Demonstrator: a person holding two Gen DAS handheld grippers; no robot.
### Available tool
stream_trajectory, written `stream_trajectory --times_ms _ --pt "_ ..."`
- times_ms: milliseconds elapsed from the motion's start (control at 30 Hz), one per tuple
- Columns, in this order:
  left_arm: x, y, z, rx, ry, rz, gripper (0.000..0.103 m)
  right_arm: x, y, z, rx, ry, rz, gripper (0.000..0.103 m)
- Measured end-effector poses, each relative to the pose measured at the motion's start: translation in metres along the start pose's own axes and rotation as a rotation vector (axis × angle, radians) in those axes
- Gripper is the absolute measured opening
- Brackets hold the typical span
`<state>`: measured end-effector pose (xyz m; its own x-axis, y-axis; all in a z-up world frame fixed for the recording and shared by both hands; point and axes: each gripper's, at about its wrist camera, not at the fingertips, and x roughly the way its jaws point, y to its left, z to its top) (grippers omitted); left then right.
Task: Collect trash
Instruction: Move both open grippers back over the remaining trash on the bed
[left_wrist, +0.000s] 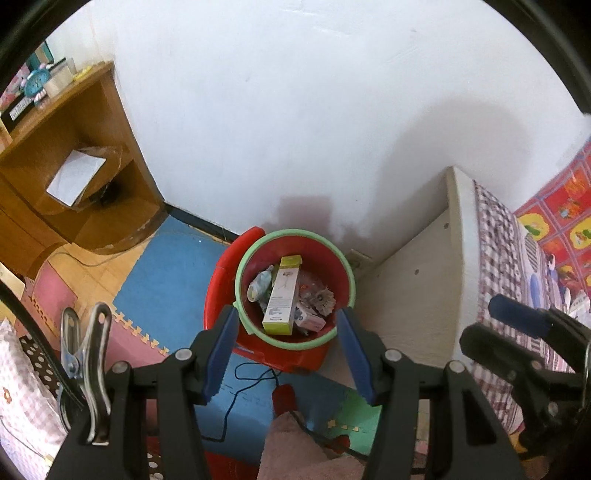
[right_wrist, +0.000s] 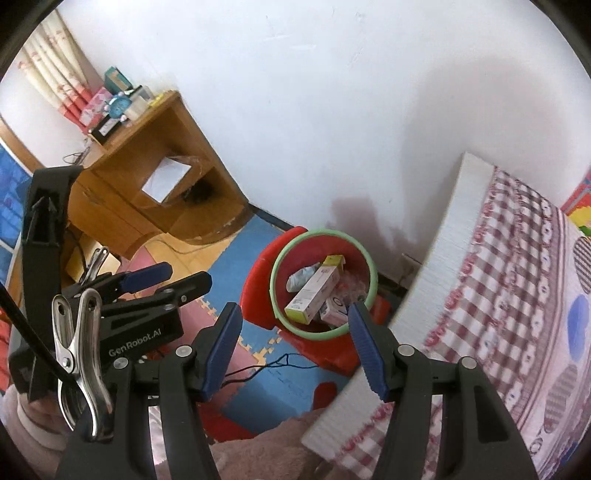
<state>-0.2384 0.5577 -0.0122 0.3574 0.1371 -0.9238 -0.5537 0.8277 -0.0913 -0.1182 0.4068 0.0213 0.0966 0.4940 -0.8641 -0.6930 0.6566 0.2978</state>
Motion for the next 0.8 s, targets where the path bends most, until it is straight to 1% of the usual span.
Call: stream_trajectory --times_ms 167,267,367,533,700,800 --pt "-0.023 -0.019 -0.013 0.033 -0.013 -0.013 0.058 -0.029 -0.012 -0.023 0.028 -0.040 0.018 0.062" --pt "-0.036 -0.033 -0.024 0.047 -0.021 -0.023 0.058 -0.045 -0.023 -0.039 0.055 -0.046 0.050 0.062" --pt "-0.048 -0.050 -0.034 0.070 -0.026 -0.040 0.058 -0.058 -0.031 -0.054 0.077 -0.059 0.056 0.062" --pt "-0.064 -0.085 -0.050 0.122 -0.036 -0.056 0.058 -0.091 -0.048 -0.079 0.107 -0.116 0.049 0.062" --pt "-0.076 -0.122 -0.066 0.176 -0.046 -0.079 0.058 -0.125 -0.075 -0.105 0.163 -0.177 0.020 0.062" --pt "-0.081 -0.147 -0.075 0.209 -0.040 -0.105 0.058 -0.144 -0.091 -0.121 0.193 -0.207 0.002 0.062"
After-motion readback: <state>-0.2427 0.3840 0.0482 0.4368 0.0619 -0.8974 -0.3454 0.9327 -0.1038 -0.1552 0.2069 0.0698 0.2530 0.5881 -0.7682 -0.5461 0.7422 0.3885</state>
